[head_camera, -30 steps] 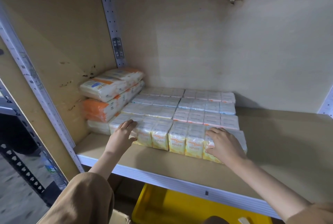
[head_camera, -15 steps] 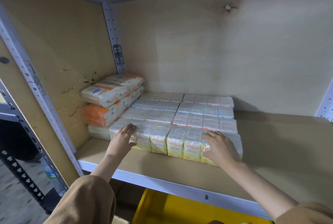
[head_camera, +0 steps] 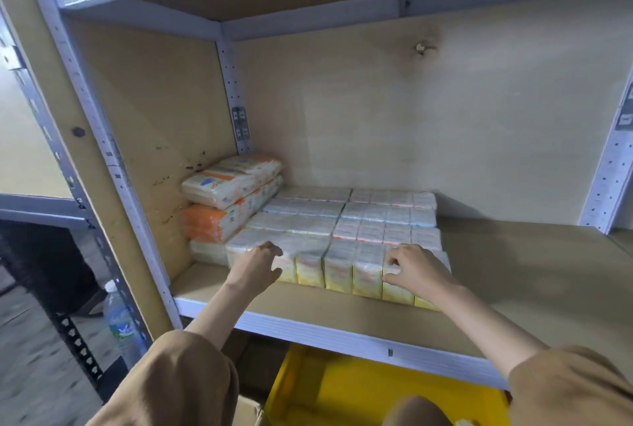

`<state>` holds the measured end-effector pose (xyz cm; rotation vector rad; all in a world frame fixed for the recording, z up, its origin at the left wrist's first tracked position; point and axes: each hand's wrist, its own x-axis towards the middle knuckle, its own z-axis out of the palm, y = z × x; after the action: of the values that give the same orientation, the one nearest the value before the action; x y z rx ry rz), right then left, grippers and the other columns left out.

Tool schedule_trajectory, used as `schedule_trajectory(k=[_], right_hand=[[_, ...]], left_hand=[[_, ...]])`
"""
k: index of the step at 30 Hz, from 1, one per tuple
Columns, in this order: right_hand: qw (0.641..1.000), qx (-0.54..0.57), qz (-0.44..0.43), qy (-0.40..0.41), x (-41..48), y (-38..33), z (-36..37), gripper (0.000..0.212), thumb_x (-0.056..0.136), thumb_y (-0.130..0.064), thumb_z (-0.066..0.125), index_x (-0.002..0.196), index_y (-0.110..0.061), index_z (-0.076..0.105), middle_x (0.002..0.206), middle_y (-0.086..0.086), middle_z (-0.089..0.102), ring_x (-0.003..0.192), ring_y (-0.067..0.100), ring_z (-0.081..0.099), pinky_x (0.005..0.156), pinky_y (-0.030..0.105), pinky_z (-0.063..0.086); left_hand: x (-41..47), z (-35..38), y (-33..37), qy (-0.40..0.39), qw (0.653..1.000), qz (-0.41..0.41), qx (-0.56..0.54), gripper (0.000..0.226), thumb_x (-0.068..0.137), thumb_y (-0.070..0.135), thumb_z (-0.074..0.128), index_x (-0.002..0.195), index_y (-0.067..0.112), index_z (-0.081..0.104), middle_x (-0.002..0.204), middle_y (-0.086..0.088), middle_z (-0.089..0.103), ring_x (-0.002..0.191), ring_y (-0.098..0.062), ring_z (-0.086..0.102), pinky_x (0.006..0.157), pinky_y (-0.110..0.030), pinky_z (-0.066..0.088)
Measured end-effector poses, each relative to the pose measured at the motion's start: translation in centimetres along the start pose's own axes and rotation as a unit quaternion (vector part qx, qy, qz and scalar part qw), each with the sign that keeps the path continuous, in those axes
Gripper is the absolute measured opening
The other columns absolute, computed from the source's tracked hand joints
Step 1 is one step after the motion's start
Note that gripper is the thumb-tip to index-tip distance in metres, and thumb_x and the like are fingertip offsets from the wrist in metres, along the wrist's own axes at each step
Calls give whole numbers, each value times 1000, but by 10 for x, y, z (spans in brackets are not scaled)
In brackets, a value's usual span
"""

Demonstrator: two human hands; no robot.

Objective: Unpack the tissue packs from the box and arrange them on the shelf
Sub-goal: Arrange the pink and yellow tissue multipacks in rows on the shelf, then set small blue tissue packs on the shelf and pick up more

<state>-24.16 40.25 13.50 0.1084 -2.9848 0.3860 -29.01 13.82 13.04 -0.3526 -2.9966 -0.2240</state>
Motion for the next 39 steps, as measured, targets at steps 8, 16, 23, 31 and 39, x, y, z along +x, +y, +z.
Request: schedule_trajectory(k=[8,16,23,31,39], right_hand=[[998,60,-7,-27,-73,-13,25,32,84,-20,59,114,-9,62,117,8,63,100,21,56,77,27,41],[993,61,44,-93,-136,-2,59,40,84,-27,62,121,-14,57,127,7,59,115,21,53,92,31,44],[981,74,113,-142,-180,20,91,39,83,-26,63,119,-12,58,118,9,61,106,23,56,81,32,47],[955,60,209,-204,-226,45,126,40,83,-21,64,121,-11,57,132,13,55,116,28,54,87,30,46],[933,81,260,-237,-260,59,147,31,83,-18,64,111,-5,63,117,17,64,107,30,59,81,32,47]], left_hand=[[-78,18,63,-58,993,94,-30,38,96,24,49,133,15,48,142,-2,46,122,-25,53,96,-37,46],[-124,71,106,-143,973,179,-13,41,95,25,50,135,16,46,141,-5,46,126,-27,49,100,-41,46],[-135,125,131,-214,953,213,-4,39,94,24,52,132,15,50,138,-7,51,123,-28,52,95,-37,48],[-157,181,169,-312,923,224,-9,40,92,27,56,129,15,54,138,-10,52,125,-29,50,100,-40,46],[-180,212,174,-345,914,212,35,36,94,24,52,127,9,55,136,-13,53,125,-30,52,99,-39,46]])
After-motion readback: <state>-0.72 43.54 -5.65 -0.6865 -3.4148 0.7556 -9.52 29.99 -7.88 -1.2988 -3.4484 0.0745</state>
